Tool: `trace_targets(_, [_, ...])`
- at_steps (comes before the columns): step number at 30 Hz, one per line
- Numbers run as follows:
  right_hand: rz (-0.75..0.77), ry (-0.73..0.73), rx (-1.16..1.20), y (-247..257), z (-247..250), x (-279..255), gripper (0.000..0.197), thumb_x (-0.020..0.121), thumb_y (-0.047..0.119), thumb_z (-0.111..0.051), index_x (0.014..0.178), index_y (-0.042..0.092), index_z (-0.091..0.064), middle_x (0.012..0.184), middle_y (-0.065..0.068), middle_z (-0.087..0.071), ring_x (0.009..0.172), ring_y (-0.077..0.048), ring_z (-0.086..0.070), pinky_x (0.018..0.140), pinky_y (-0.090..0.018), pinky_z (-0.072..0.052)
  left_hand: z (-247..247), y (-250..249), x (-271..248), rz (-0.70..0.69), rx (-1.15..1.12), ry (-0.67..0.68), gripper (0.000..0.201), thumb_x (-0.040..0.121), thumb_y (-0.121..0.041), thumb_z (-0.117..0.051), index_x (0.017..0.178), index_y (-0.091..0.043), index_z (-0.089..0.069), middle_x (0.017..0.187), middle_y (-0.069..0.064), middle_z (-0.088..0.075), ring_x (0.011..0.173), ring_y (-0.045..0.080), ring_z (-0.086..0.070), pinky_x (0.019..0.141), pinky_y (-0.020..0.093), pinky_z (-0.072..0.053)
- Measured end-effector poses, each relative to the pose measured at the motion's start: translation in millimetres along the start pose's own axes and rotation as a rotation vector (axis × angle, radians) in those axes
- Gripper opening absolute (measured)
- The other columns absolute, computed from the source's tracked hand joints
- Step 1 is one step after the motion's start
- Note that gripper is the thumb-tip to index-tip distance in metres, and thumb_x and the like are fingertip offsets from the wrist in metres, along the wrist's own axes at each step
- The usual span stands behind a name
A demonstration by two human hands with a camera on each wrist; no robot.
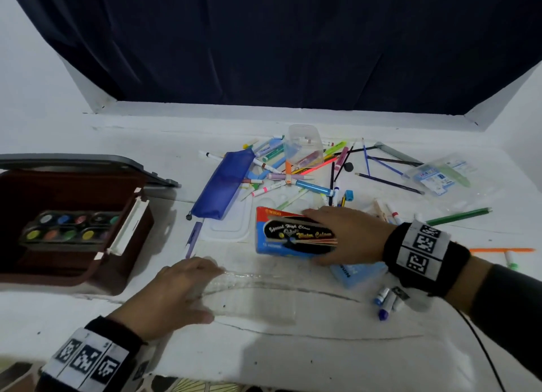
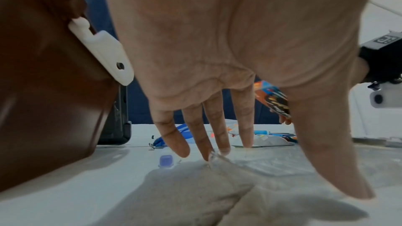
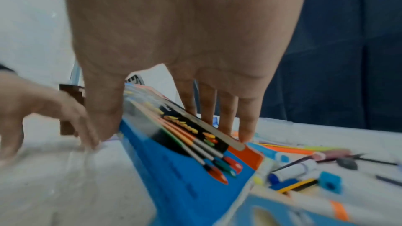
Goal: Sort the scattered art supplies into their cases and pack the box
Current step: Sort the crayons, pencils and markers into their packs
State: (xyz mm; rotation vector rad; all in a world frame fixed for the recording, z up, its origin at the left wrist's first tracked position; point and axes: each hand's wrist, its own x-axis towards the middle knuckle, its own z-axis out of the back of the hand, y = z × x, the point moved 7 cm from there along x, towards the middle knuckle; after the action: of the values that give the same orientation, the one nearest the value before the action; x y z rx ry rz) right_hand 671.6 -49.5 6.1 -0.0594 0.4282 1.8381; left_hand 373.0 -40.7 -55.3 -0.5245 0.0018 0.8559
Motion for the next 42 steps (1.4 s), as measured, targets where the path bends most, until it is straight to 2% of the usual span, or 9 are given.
trace_targets(5, [0.068,0.107,0.050,41.5,-38.4,8.7,0.078,0.085,0.074,-0.047,0.149,0.034,-0.028,0.123,0.001,-0.055,0.111,-0.020,-0.054,0.094,-0.036,-0.046,-3.1,11.9,-14.1,-0.045,-0.009,-0.053,0.075,0.070,-0.050,-0.080,0.138,-0.047,-0.049,0.145,-0.032,-0.030,0.137,-0.010,-0.030,0.113,0.031,-0.036])
trace_targets(8, [0.069,0.100,0.048,55.2,-56.8,18.0,0.067,0.089,0.073,-0.041,0.146,0.039,-0.032,0.125,0.000,-0.054,0.113,-0.021,-0.052,0.095,-0.040,-0.045,-4.6,16.2,-19.9,-0.069,-0.010,-0.065,0.075,0.070,-0.048,-0.084,0.138,-0.046,-0.052,0.146,-0.027,-0.036,0.137,-0.006,-0.032,0.113,0.021,-0.031])
trace_targets(11, [0.025,0.085,-0.062,56.0,-64.4,27.8,0.071,0.089,0.074,-0.037,0.148,0.034,-0.029,0.130,-0.002,-0.047,0.115,-0.025,-0.047,0.094,-0.045,-0.046,-6.9,15.9,-23.7,-0.093,-0.049,-0.047,0.072,0.071,-0.047,-0.085,0.136,-0.047,-0.053,0.143,-0.026,-0.038,0.135,-0.007,-0.036,0.108,0.012,-0.031])
trace_targets(16, [-0.001,0.016,-0.201,67.6,-64.7,35.2,0.074,0.086,0.071,-0.048,0.148,0.035,-0.028,0.131,-0.004,-0.043,0.116,-0.027,-0.044,0.090,-0.041,-0.046,-4.8,4.9,-23.0,-0.136,-0.052,-0.058,0.071,0.070,-0.054,-0.082,0.134,-0.044,-0.054,0.131,-0.027,-0.041,0.123,-0.005,-0.045,0.103,0.025,-0.041])
trace_targets(20, [-0.009,-0.008,-0.240,75.3,-64.4,39.8,0.075,0.086,0.074,-0.045,0.148,0.037,-0.028,0.130,-0.004,-0.042,0.116,-0.027,-0.043,0.091,-0.041,-0.045,-8.3,-12.9,-19.2,-0.166,0.053,-0.050,0.066,0.072,-0.065,-0.072,0.132,-0.045,-0.053,0.131,-0.024,-0.041,0.116,-0.006,-0.036,0.102,0.024,-0.032])
trace_targets(25, [-0.015,0.000,-0.067,73.3,-60.0,35.3,0.056,0.098,0.063,-0.027,0.148,0.040,-0.030,0.132,0.001,-0.046,0.117,-0.024,-0.046,0.095,-0.041,-0.043,-5.8,-25.7,-16.5,-0.206,0.132,-0.093,0.066,0.071,-0.075,-0.061,0.129,-0.044,-0.053,0.123,-0.015,-0.050,0.113,0.005,-0.048,0.093,0.030,-0.032])
trace_targets(29, [-0.013,-0.018,0.111,73.1,-51.9,21.1,0.049,0.103,0.044,-0.037,0.151,0.031,-0.033,0.143,0.001,-0.043,0.128,-0.019,-0.043,0.105,-0.035,-0.039,-3.9,-30.3,-5.5,-0.214,0.264,-0.067,0.069,0.072,-0.080,-0.054,0.132,-0.048,-0.045,0.121,-0.015,-0.046,0.112,0.007,-0.048,0.094,0.033,-0.033])
trace_targets(37, [-0.084,-0.415,0.263,63.0,-32.5,-19.9,0.038,0.098,0.033,-0.056,0.134,0.024,-0.054,0.116,0.005,-0.061,0.103,-0.009,-0.055,0.091,-0.028,-0.047,-0.5,-31.5,5.1,-0.207,0.241,0.038,0.078,0.070,-0.086,-0.053,0.138,-0.051,-0.041,0.122,-0.020,-0.039,0.114,0.003,-0.042,0.098,0.030,-0.022])
trace_targets(42, [-0.131,-0.571,0.282,44.8,-23.6,-40.6,0.024,0.094,0.025,-0.061,0.117,0.022,-0.065,0.097,0.006,-0.064,0.086,-0.009,-0.061,0.077,-0.032,-0.052,23.6,-48.9,18.7,-0.230,0.108,-0.022,0.068,0.084,-0.080,-0.042,0.143,-0.047,-0.034,0.133,-0.027,-0.043,0.125,-0.003,-0.041,0.101,0.033,-0.028])
